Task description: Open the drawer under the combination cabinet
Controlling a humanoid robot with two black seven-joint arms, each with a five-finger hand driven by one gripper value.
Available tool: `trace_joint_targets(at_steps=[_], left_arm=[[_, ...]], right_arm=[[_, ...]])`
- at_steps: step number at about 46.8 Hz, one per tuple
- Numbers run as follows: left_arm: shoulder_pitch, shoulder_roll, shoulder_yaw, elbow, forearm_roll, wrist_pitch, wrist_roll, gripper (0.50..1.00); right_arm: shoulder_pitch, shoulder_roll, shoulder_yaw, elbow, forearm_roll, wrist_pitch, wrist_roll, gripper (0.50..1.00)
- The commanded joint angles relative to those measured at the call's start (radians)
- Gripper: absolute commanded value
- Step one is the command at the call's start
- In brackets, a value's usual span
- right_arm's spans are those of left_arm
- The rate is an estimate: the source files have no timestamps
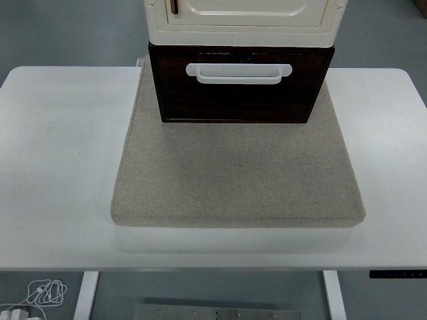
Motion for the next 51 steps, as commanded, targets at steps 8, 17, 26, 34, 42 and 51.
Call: trace_joint_targets(at_steps=[8, 17, 26, 34, 42, 51], left_arm=[[0.0, 0.162, -0.002, -0.274, 0.181, 0.003, -0.001, 1.0], [0.0, 0.281, -0.002, -0.452, 0.313, -0.009, -0.001, 1.0], [-0.001, 0.383, -0.002, -0.615, 0.43, -0.031, 0.0, 1.0], [-0.016, 0.418, 0.001, -0.721, 0.508, -0.037, 0.008, 1.0], [-0.076, 0.409, 0.006, -0.73, 0.602, -0.126, 0.02, 1.0], [-0.144, 0.404, 0.028, -0.791, 0.603, -0.18, 0.108, 1.0]], right_arm=[[0.0, 0.0, 0.0, 0.0, 0.0, 0.0, 0.0, 0.926], [0.0, 0.0, 0.0, 0.0, 0.0, 0.0, 0.0, 0.926], [0.0, 0.0, 0.0, 0.0, 0.0, 0.0, 0.0, 0.926], [0.0, 0.0, 0.0, 0.0, 0.0, 0.0, 0.0, 0.926], [0.0, 0.0, 0.0, 0.0, 0.0, 0.0, 0.0, 0.926], [0.002, 0.0, 0.0, 0.0, 0.0, 0.0, 0.0, 0.926]])
